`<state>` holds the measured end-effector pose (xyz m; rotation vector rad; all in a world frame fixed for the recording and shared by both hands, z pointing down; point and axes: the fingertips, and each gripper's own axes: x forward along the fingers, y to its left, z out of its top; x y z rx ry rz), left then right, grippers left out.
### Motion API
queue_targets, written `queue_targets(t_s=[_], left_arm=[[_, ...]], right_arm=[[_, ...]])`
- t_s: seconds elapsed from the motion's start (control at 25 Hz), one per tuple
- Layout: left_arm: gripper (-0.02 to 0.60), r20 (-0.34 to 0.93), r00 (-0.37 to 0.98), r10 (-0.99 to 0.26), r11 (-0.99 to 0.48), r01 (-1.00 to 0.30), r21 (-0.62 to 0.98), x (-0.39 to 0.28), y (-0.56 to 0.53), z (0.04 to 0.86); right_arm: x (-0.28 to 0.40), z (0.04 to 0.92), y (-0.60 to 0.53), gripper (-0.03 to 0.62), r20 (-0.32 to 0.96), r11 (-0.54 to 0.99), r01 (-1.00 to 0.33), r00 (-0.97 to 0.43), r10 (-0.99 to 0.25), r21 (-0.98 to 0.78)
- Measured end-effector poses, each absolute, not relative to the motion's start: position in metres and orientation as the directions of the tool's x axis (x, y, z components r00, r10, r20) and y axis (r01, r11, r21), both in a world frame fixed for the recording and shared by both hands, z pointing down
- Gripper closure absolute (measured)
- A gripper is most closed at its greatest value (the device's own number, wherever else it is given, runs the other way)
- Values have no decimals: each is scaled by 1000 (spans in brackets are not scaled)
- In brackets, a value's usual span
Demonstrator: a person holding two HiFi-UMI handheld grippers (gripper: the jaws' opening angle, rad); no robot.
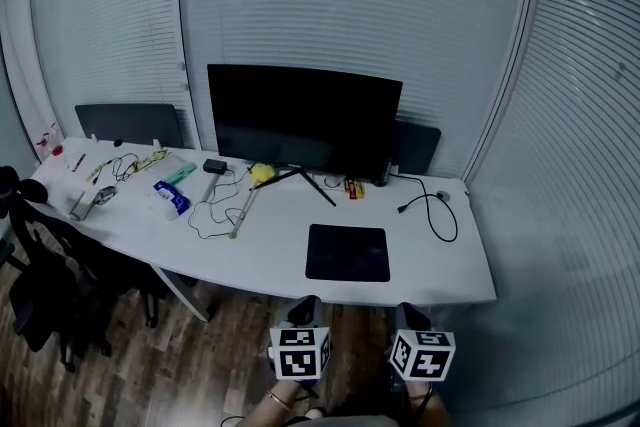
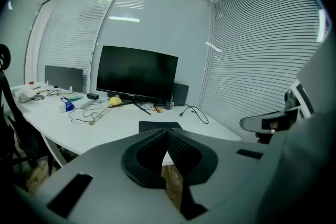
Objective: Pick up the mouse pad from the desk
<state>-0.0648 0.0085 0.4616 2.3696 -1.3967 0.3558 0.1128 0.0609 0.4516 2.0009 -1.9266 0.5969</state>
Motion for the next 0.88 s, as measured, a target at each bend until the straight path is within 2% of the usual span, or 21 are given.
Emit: queue_targets(t_s=[0.48,0.88], left_arm=[[565,444,476,-759,-406,-879,249,-61,-6,496],[565,461,441,-771,-381,-898,221,-53,-48,498]], right_arm=[[123,470,47,560,546,-63,-997,33,-837,-37],[136,475,-3,560,537,-39,-997,-5,-843,-71]])
